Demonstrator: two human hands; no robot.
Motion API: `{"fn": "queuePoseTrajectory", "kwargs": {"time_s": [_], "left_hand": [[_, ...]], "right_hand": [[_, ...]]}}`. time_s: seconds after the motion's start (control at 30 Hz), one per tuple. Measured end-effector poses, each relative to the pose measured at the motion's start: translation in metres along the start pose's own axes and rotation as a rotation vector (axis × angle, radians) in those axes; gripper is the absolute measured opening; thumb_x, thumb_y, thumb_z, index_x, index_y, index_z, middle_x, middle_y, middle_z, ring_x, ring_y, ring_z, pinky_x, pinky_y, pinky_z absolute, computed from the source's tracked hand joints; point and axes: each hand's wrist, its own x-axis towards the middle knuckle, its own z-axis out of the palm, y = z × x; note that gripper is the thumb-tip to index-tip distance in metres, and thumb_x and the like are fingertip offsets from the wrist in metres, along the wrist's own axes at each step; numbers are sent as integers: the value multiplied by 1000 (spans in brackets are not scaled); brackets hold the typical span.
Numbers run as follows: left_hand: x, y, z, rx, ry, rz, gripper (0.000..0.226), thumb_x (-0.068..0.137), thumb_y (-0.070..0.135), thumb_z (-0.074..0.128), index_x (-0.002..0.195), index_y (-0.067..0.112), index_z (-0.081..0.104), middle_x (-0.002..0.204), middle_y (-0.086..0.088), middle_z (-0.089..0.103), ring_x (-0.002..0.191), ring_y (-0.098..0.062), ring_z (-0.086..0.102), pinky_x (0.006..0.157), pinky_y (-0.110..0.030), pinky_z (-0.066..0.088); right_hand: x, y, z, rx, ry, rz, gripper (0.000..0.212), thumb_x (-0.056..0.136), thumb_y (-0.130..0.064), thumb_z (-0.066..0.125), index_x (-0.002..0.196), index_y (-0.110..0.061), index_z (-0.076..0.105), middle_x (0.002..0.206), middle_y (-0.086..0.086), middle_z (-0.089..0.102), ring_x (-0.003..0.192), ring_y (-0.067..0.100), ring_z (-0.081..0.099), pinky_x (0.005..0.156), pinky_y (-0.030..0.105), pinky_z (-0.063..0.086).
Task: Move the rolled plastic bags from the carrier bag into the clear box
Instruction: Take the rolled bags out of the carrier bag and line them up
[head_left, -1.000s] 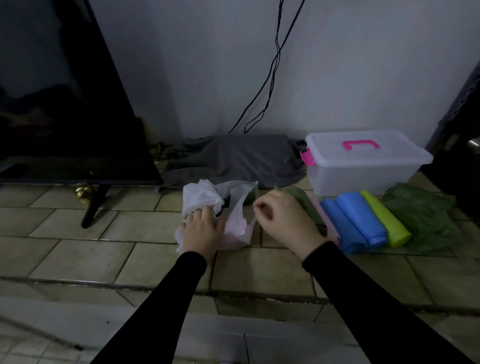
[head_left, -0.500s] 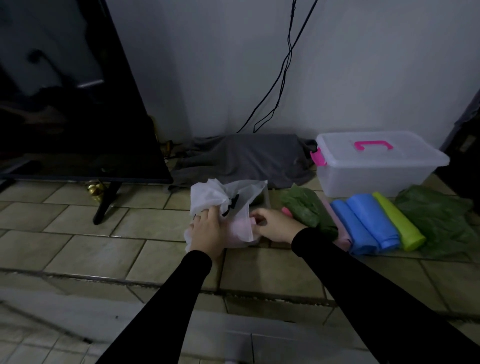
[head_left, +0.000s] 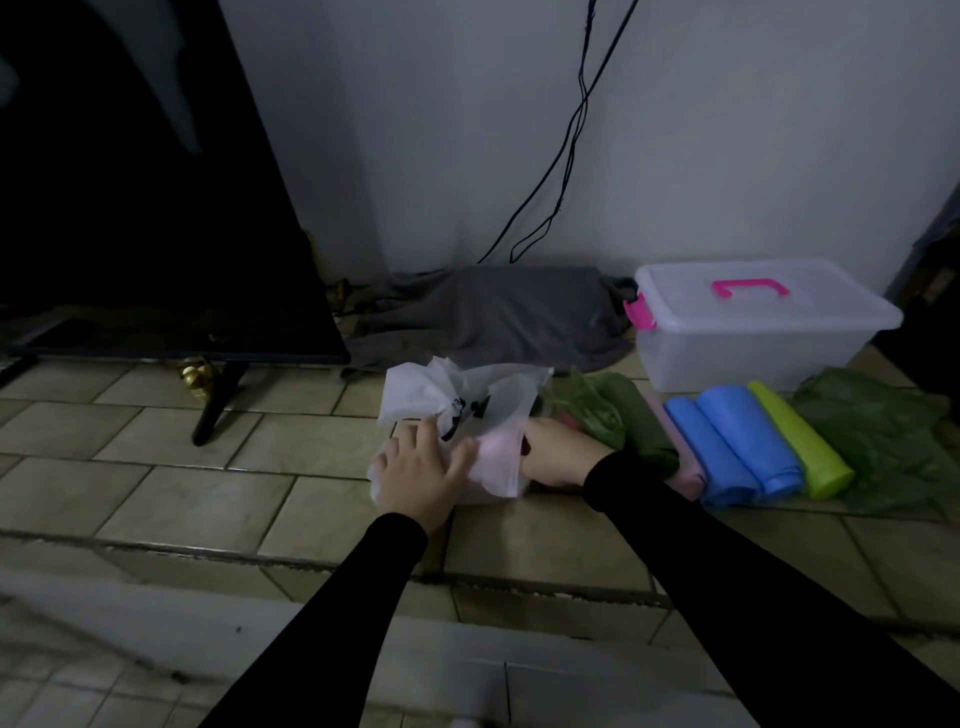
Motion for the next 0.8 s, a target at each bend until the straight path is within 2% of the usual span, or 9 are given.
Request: {"fn": "queuePoseTrajectory", "kwargs": {"time_s": [0.07, 0.13, 0.17, 0.23, 0.37, 0.6, 0.7, 0.8], "left_hand": [[0, 0, 0, -7, -24, -24, 78, 79, 76, 19, 129, 21, 42, 123, -7, 51, 115, -27, 49, 97, -42, 37], [-1, 0, 0, -20, -51, -49, 77, 79, 77, 20, 128, 21, 41, 123, -9, 51, 114, -27, 49, 97, -41, 37], [-2, 0, 1, -11, -74, -60, 76, 80, 77, 21, 128, 21, 40, 124, -10, 50, 115, -27, 48, 97, -41, 36], [-3, 1, 2, 64, -112, -61, 73, 84, 77, 26, 131, 22, 39, 130, -11, 47, 120, -28, 46, 99, -41, 34], [-2, 9, 1, 208, -132, -47, 73, 84, 76, 30, 132, 22, 37, 137, -10, 42, 127, -28, 42, 101, -41, 33], [-1, 14, 2, 320, -169, -37, 75, 88, 71, 29, 138, 16, 31, 142, -12, 37, 131, -31, 37, 104, -42, 30], [-1, 14, 1, 322, -172, -39, 74, 88, 71, 28, 138, 16, 31, 142, -12, 37, 131, -30, 37, 105, -42, 31], [-1, 14, 1, 332, -178, -42, 75, 87, 72, 28, 138, 17, 31, 142, -11, 37, 130, -30, 38, 105, -42, 31]], "right_hand": [[-5, 1, -4, -35, 110, -12, 20, 88, -16, 53, 70, -20, 45, 97, 14, 63, 96, 31, 59, 71, 28, 34], [-12, 4, -7, -100, 241, 21, 7, 85, -24, 55, 89, -18, 54, 109, 13, 61, 106, 32, 54, 78, 34, 36], [-15, 8, -9, -119, 289, 41, 21, 84, -26, 57, 103, -17, 56, 114, 11, 60, 110, 32, 51, 85, 37, 37], [-25, 16, -14, -59, 425, 18, 34, 82, -26, 64, 112, -15, 56, 117, 9, 60, 111, 30, 51, 91, 38, 41], [-48, 39, -20, -20, 674, -4, 34, 76, -18, 69, 108, -13, 59, 111, 7, 59, 105, 28, 54, 88, 32, 41], [-79, 56, -6, 156, 896, 72, 40, 76, -27, 73, 111, -15, 57, 106, 3, 52, 92, 19, 54, 73, 33, 48], [-82, 52, 5, 175, 965, 77, 40, 75, -32, 72, 109, -18, 60, 103, 4, 50, 91, 22, 56, 73, 35, 50], [-88, 51, 6, 287, 1026, 59, 37, 75, -33, 72, 106, -16, 60, 100, 2, 48, 90, 18, 55, 76, 30, 48]]}}
